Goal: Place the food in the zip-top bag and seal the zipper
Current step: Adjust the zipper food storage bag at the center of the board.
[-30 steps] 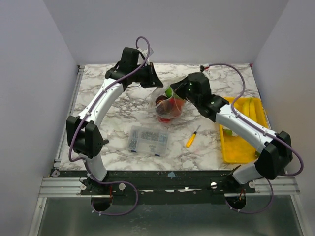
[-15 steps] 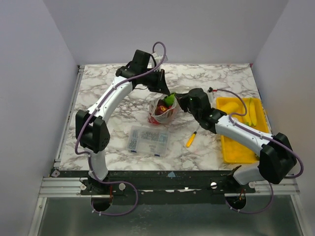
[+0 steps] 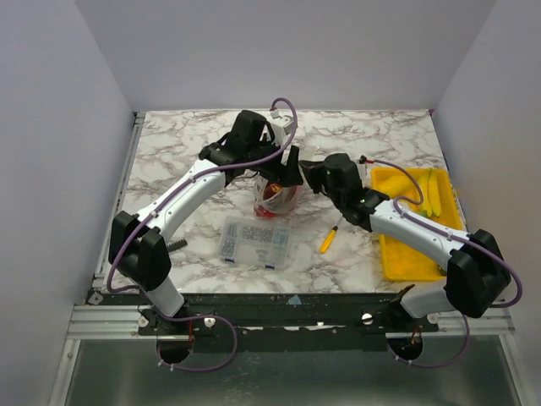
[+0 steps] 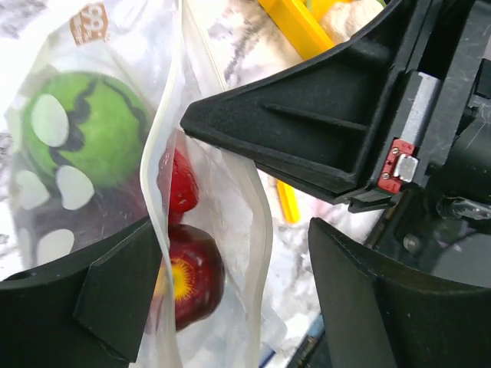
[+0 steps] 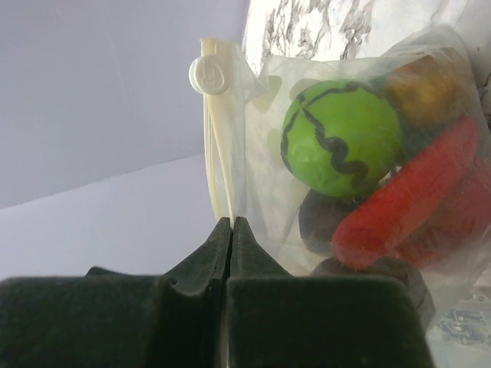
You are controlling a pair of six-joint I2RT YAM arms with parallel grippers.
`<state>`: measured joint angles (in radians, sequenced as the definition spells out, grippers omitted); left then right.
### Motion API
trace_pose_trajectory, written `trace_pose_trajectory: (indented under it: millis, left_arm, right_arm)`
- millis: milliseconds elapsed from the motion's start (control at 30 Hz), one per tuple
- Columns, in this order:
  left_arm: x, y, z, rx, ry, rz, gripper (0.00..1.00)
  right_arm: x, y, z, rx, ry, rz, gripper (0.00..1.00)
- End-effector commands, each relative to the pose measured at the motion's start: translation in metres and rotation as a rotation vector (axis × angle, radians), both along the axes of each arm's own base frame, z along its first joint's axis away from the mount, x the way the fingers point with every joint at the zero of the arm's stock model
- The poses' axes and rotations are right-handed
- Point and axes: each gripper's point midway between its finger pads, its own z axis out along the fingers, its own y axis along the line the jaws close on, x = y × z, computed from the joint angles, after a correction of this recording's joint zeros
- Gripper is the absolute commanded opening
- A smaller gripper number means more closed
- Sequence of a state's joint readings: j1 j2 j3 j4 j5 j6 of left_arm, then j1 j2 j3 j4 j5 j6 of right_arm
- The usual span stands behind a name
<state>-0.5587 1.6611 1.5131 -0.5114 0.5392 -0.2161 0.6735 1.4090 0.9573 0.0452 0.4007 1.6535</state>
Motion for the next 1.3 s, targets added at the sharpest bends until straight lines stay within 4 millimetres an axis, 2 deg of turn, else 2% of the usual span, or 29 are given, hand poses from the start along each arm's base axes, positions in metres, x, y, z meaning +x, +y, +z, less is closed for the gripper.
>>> trace_pose_trajectory:
  millis: [0,100,267,400,600,967,1067,1167,1267]
  left_arm:
    - [0.025,0.006,0.024,0.054,-0.237,0.133,0.76]
    - [0.034,0.012,0.021,0.118,-0.283,0.201,0.76]
    - [0.037,0.014,0.015,0.161,-0.291,0.23,0.74]
    - [0.035,0.009,0.009,0.175,-0.29,0.208,0.72]
    - [0.02,-0.004,0.003,0.151,-0.287,0.139,0.8]
    - [0.025,-0.011,-0.015,0.2,-0.257,0.163,0.77]
    - [0.028,-0.01,-0.018,0.218,-0.249,0.181,0.68]
    - [0.033,-0.004,-0.018,0.24,-0.259,0.218,0.47]
    - [0.036,-0.002,-0.015,0.254,-0.259,0.207,0.28]
  right_arm:
    - [-0.003,0.003,0.007,0.067,-0.003,-0.002,0.0]
    - [-0.005,0.003,0.006,0.07,0.001,0.001,0.0]
    - [-0.007,0.0,0.008,0.065,-0.008,-0.004,0.01]
    - [-0.005,0.001,0.008,0.061,-0.006,-0.001,0.01]
    - [-0.001,0.006,0.011,0.07,-0.007,0.004,0.01]
    - [0.002,0.008,0.02,0.06,-0.018,0.006,0.01]
    - [0.002,0.008,0.018,0.04,-0.011,0.008,0.01]
    - [0.003,0.005,0.019,0.005,-0.02,0.007,0.07]
    - [0.004,0.001,0.027,-0.138,-0.086,0.051,0.39]
